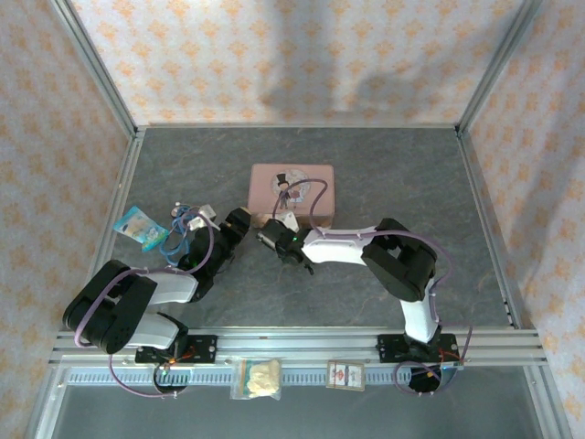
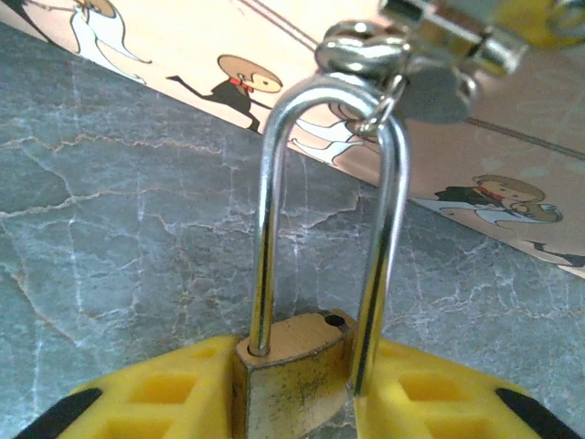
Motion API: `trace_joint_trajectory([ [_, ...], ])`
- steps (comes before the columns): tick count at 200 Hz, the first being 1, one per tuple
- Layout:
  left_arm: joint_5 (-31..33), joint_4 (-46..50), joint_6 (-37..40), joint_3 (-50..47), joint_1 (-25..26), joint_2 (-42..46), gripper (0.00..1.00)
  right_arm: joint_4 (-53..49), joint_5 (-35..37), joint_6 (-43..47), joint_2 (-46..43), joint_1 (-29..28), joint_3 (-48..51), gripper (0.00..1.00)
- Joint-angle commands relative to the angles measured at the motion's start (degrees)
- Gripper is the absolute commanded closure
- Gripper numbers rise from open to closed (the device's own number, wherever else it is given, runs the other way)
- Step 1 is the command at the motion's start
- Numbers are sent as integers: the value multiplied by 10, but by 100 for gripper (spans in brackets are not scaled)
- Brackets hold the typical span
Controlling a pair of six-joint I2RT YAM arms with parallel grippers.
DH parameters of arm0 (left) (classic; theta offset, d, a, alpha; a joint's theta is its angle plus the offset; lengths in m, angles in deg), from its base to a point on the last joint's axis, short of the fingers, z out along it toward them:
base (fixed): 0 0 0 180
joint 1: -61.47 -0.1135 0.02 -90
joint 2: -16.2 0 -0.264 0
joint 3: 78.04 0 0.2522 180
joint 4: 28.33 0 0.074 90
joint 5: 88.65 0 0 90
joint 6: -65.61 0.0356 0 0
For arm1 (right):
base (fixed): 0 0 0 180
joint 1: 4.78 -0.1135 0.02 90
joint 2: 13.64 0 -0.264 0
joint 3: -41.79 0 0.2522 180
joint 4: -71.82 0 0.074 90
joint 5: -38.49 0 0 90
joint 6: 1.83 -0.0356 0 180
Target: Unlock the padlock with the key
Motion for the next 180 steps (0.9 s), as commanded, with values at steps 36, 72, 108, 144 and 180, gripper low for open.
trace_joint_trajectory([
  [36, -1, -19, -7, -9, -7, 12, 39, 32, 27, 68, -20, 5, 20, 73],
  [72, 0, -14, -4, -14, -9, 28, 39, 45, -46, 74, -33, 28, 24, 67],
  [108, 3, -10, -3, -20, -14, 44, 39, 42, -63, 51, -36, 36, 15, 55],
  [144, 3, -6, -3, -23, -17, 55, 39, 18, -29, 7, -7, 31, -9, 58],
  [180, 6, 1, 0, -24, -20, 65, 39, -9, -4, -12, 19, 20, -19, 59],
])
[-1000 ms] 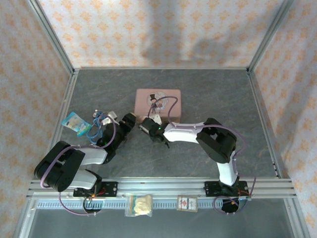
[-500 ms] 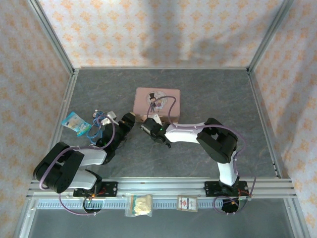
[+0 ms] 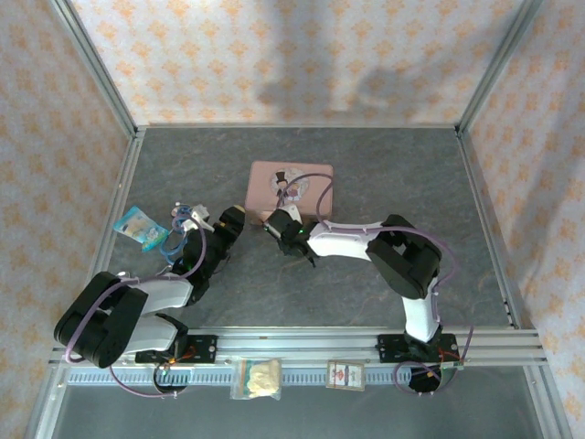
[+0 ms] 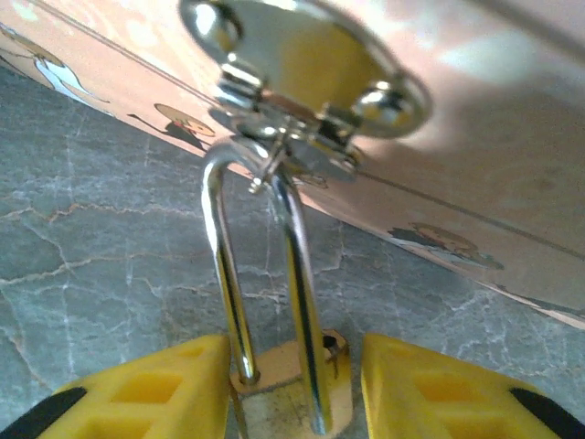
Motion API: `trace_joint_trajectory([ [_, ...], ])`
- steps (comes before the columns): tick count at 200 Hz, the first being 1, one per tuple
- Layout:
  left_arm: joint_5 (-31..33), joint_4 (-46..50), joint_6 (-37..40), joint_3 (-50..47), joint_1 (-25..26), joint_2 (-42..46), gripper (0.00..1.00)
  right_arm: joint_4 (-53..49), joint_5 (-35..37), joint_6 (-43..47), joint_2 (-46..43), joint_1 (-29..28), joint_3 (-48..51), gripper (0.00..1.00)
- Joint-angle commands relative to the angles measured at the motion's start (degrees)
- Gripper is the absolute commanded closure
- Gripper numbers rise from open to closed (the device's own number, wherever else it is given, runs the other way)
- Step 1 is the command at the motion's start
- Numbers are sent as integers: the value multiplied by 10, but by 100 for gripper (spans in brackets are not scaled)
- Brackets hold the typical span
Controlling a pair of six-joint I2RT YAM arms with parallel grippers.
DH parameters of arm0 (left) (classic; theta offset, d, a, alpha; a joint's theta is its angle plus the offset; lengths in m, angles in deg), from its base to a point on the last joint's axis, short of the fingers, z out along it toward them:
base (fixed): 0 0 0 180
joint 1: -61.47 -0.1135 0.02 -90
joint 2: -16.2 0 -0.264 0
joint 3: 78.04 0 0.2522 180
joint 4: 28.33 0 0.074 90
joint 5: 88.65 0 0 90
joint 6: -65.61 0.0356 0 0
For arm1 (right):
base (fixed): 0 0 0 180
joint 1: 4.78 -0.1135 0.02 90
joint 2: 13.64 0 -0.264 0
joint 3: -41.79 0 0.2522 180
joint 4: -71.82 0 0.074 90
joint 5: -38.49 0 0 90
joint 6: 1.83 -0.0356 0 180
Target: Unlock the padlock with the key
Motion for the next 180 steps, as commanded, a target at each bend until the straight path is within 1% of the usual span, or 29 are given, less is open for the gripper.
trace_joint_trajectory([
  [1, 4, 0, 4, -6, -6, 13, 39, -36, 36, -28, 22, -11, -13, 59],
  [36, 4, 0, 4, -5, -8, 19, 39, -44, 55, -30, 28, -14, -8, 64],
  [63, 8, 4, 6, -7, -10, 24, 39, -39, 54, -21, 17, -13, 0, 68],
  [80, 9, 0, 8, -6, -14, 23, 39, -18, 18, 0, -3, -3, 11, 71],
  [84, 9, -3, 9, -6, -16, 22, 39, -10, -1, 10, -10, 2, 14, 72],
  [94, 4, -6, 14, -1, -22, 19, 39, 3, -43, 37, -22, 11, 18, 78],
  [104, -4, -7, 20, 8, -31, 12, 39, 10, -87, 72, -32, 21, 18, 82],
  [114, -13, -7, 27, 18, -39, 4, 39, 13, -113, 106, -37, 26, 15, 86],
  [131, -31, -12, 36, 33, -50, -11, 39, 0, -126, 159, -36, 36, 2, 93],
  [150, -51, -19, 45, 46, -54, -26, 39, -17, -135, 210, -30, 46, -15, 93],
  [160, -62, -20, 49, 51, -54, -33, 39, -19, -142, 226, -29, 51, -20, 94],
  [173, -77, -31, 54, 52, -54, -42, 39, -21, -151, 239, -27, 57, -27, 100],
  [180, -83, -36, 55, 51, -54, -46, 39, -21, -150, 243, -26, 59, -29, 100],
])
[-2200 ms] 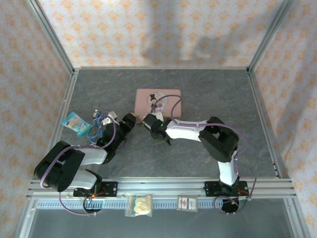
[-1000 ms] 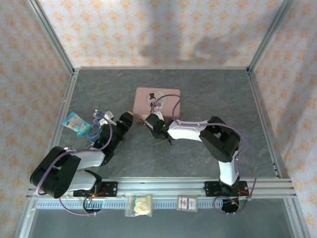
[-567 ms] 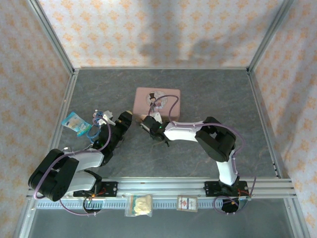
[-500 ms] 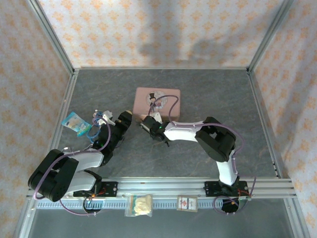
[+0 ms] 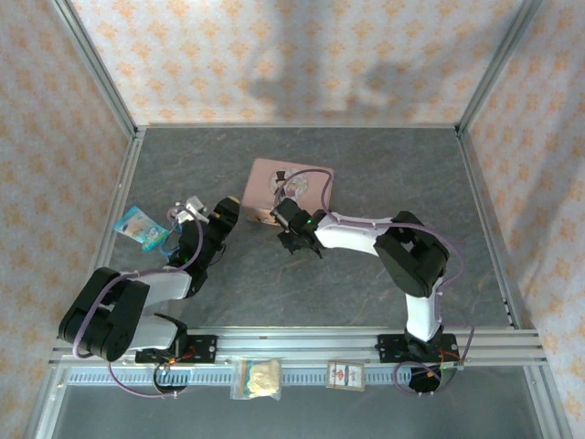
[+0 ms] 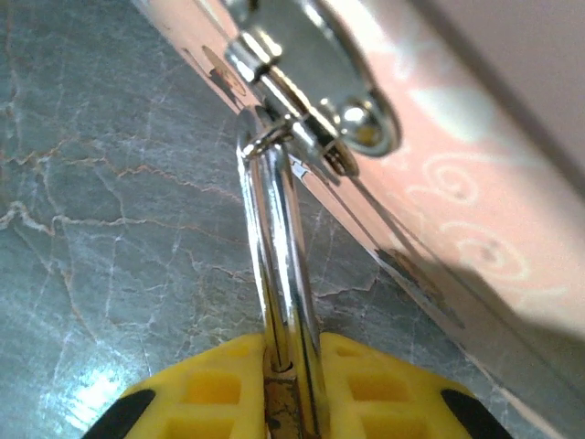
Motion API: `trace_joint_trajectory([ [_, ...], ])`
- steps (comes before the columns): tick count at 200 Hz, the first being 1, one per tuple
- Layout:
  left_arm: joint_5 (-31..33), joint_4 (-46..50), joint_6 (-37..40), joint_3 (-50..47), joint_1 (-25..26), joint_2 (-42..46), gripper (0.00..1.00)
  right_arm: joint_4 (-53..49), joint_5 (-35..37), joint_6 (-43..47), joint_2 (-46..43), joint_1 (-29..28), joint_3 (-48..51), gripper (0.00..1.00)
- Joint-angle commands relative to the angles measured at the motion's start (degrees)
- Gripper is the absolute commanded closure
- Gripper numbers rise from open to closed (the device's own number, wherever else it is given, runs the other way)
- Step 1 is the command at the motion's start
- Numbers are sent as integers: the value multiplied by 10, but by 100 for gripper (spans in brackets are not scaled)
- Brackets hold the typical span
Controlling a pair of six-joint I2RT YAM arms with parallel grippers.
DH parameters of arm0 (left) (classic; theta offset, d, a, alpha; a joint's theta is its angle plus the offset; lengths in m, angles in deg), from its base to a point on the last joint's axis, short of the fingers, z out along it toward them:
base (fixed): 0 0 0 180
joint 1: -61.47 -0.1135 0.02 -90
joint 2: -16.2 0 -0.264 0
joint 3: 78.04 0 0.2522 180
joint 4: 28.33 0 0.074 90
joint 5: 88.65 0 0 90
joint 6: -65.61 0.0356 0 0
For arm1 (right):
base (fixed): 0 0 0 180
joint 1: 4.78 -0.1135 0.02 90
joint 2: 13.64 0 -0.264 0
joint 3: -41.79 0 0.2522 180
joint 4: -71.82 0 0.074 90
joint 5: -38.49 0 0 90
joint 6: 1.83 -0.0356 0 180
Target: Unlock the padlock with the key
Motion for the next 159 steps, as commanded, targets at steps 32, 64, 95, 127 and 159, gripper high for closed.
trace_joint_trajectory([
  [32, -47, -39, 52, 20, -6, -36, 39, -10, -22, 80, -6, 16, -27, 100],
  [64, -61, -24, 97, 71, -29, -82, 38, -13, -28, 119, -7, 25, -28, 100],
  [95, -110, -22, 126, 143, -43, -160, 39, 2, -37, 175, -10, 28, -22, 100],
  [127, -156, -54, 122, 174, -42, -218, 44, 10, -54, 188, -9, 36, -26, 100],
  [159, -173, -99, 99, 162, -27, -251, 52, 7, -75, 181, 13, 40, -54, 100],
])
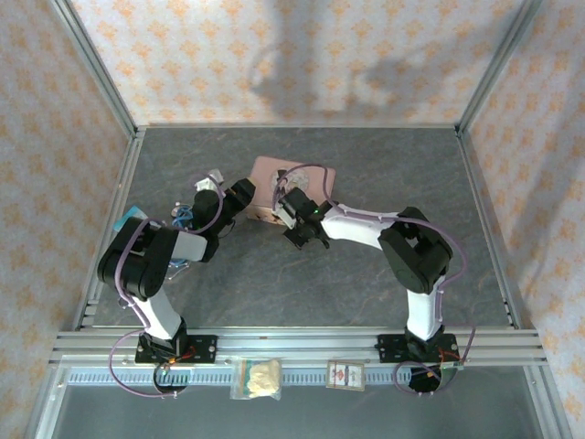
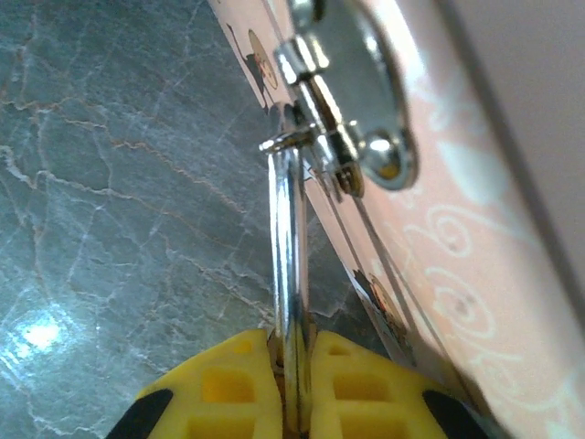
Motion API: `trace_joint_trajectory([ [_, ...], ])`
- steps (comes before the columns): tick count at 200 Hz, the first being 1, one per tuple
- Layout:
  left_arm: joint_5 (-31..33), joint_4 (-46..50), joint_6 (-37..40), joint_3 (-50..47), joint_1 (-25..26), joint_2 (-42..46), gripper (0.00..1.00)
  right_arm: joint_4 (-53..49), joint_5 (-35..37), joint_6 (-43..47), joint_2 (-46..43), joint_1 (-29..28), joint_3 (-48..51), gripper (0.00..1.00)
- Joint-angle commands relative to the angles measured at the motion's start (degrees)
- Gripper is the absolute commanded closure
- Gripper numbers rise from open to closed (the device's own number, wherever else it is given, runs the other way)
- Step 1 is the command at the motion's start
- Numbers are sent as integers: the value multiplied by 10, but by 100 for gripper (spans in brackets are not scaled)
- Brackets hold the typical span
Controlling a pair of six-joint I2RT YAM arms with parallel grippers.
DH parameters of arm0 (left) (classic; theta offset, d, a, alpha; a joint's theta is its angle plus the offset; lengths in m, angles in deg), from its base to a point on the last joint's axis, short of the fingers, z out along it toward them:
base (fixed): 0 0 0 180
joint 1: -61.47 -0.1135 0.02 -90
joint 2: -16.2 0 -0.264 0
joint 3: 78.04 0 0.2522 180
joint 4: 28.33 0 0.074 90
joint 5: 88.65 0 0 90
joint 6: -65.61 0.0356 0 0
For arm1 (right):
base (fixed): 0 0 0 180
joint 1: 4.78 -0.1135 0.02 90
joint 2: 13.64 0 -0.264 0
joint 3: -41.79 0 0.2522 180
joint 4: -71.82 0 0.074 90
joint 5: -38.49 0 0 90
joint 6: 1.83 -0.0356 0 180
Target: Unlock the padlock with the key
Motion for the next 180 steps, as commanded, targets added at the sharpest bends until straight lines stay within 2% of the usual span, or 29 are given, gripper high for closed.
trace_joint_trajectory([
  [1, -46, -45, -6, -6, 16, -26, 52, 13, -21, 16, 13, 1, -43, 100],
  [33, -46, -79, -19, -18, 47, -47, 60, -2, -55, 12, 32, 2, -76, 100],
  [88, -41, -83, -19, -36, 58, -38, 60, -10, -154, 60, 6, 39, -60, 100],
  [122, -42, -59, -4, -27, 58, -30, 60, 35, -137, 136, -4, 46, -41, 100],
  [148, -43, -48, 1, -22, 58, -25, 60, 26, -116, 150, 10, 42, -83, 100],
  [166, -43, -42, 4, -21, 59, -22, 60, 29, -130, 147, 12, 39, -92, 100],
  [180, -44, -40, 4, -20, 62, -20, 60, 22, -170, 138, 18, 38, -97, 100],
])
